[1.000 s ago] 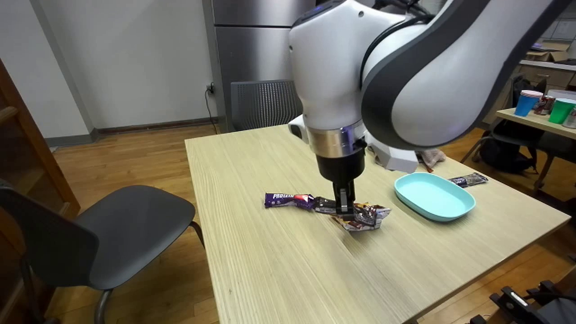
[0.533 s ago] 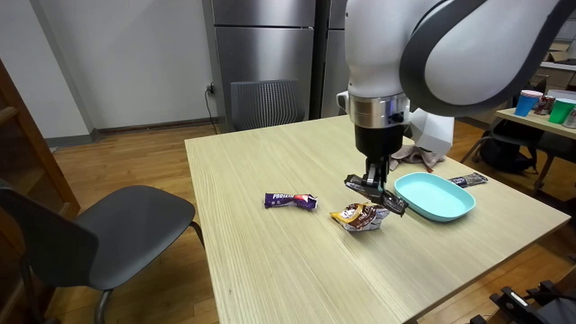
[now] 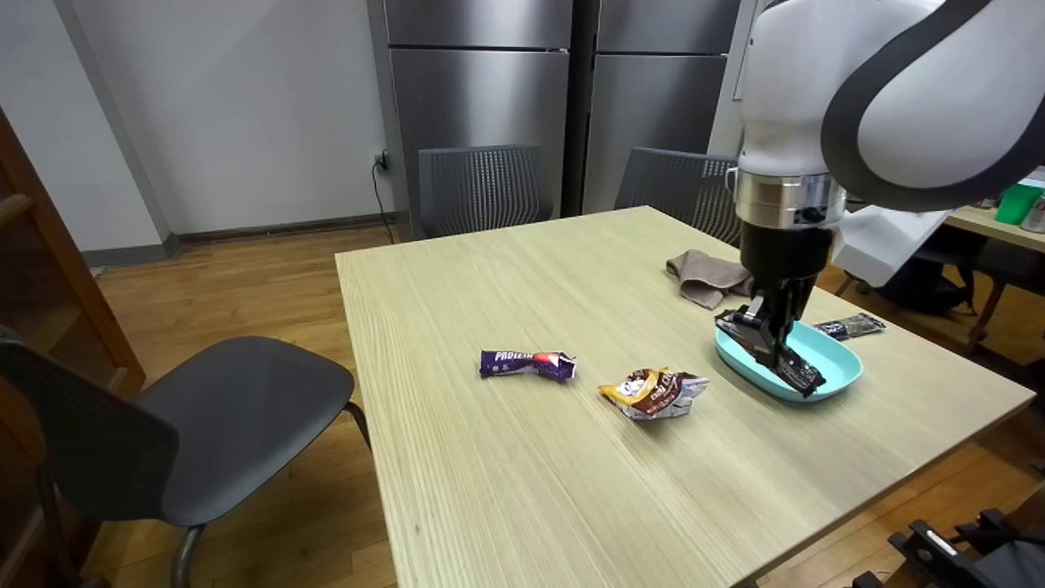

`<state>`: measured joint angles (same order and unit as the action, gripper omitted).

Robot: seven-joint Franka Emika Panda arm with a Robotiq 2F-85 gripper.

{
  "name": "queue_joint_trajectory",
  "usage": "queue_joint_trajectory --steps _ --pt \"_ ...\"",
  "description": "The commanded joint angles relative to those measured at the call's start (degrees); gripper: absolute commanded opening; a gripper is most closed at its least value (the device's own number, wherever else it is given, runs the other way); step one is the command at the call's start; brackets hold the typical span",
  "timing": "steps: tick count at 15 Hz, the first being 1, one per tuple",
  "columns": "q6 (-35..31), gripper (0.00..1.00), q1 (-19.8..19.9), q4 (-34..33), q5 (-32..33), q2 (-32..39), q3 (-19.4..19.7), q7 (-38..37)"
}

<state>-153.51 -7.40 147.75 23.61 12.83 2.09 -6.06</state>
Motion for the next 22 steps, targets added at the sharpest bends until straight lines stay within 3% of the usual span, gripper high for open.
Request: queue_joint_trajectory --steps 1,9,22 --pt "-1.0 0.03 2.5 2.1 -1.0 -2.1 2.6 -2.0" --pt "-0.1 0.03 6.1 -2.2 -2.5 1.0 6.5 -2.1" --pt "0.5 0.03 7.8 -17.7 -11.5 16.0 5.8 -0.1"
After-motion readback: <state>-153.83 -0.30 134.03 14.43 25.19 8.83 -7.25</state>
